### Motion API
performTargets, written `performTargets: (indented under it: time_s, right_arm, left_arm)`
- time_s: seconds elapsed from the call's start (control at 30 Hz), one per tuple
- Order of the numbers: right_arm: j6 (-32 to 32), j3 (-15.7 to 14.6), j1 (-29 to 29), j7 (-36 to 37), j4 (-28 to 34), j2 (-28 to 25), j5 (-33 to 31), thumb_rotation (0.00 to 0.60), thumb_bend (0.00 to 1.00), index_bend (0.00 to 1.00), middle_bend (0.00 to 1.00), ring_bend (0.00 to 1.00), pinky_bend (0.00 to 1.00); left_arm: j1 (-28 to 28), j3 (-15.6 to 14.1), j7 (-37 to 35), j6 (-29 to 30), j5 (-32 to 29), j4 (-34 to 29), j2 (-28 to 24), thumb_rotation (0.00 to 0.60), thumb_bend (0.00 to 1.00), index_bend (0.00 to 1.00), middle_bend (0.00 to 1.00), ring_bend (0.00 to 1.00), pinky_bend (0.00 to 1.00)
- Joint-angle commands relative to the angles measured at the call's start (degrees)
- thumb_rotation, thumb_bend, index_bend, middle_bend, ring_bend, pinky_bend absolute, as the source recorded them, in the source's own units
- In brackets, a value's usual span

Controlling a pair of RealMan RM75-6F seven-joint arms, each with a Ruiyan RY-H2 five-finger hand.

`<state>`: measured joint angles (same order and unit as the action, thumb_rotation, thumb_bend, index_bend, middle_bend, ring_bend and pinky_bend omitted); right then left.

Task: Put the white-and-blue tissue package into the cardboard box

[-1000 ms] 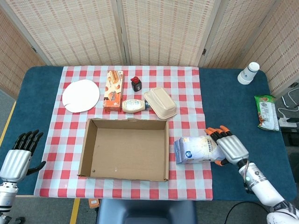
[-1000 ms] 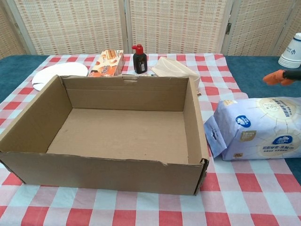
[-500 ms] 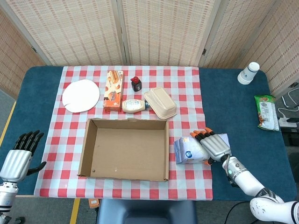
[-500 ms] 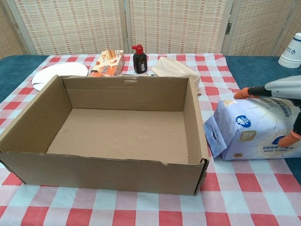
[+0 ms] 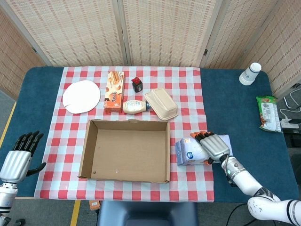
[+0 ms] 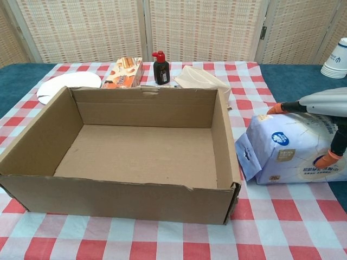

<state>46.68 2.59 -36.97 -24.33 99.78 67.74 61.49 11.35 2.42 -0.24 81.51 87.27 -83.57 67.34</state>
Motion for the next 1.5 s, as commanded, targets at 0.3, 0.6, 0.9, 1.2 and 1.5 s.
performTargets:
  time_s: [0.3,0.6,0.9,1.2,1.5]
  right_arm:
    - [2.81,-0.71,1.45,4.1,-1.62,0.44,5.0,0.6,0.0,0.42,0.32,0.31,0.49]
    - [5.79,0.3,1.93,3.54,4.45,-5.84,5.74,0.6,0.0,0.43,0.32,0.31,0.49]
    - [10.54,3.29,1.8,-1.11,18.22,-18.82,4.73,0.6,0.0,0.43,0.32,0.31,0.49]
    - [7.02,11.13,-8.0,-5.43,27.02,-22.85,-7.62,0.6,0.0,0.43,0.34,0.31,0.49]
    - [8.64,14.44,-24.41,-16.52,25.9,-11.26,-25.68,0.6,0.0,0.41,0.34,0.31,0.49]
  left_arm:
    - [-0.15,0.02,0.15,0.15,-0.14,-0.11,-0.04,0.6,0.2,0.0,0.0,0.0,0.07]
    - [0.14,0.06,0.02,-0.7,-0.57,0.12,0.16,0.6,0.2,0.0,0.0,0.0,0.07]
    - [0.35,-0.13,0.45,-1.14,-0.42,-0.08,0.43,0.6,0.2,0.0,0.0,0.0,0.07]
    - [0.68,-0.46,0.83,-1.98,-0.31,-0.7,0.35,0.6,0.2,0.0,0.0,0.0,0.07]
    - [1.06,-0.2,-0.28,-3.11,-1.3,0.25,0.51,0.6,0.2,0.0,0.0,0.0,0.07]
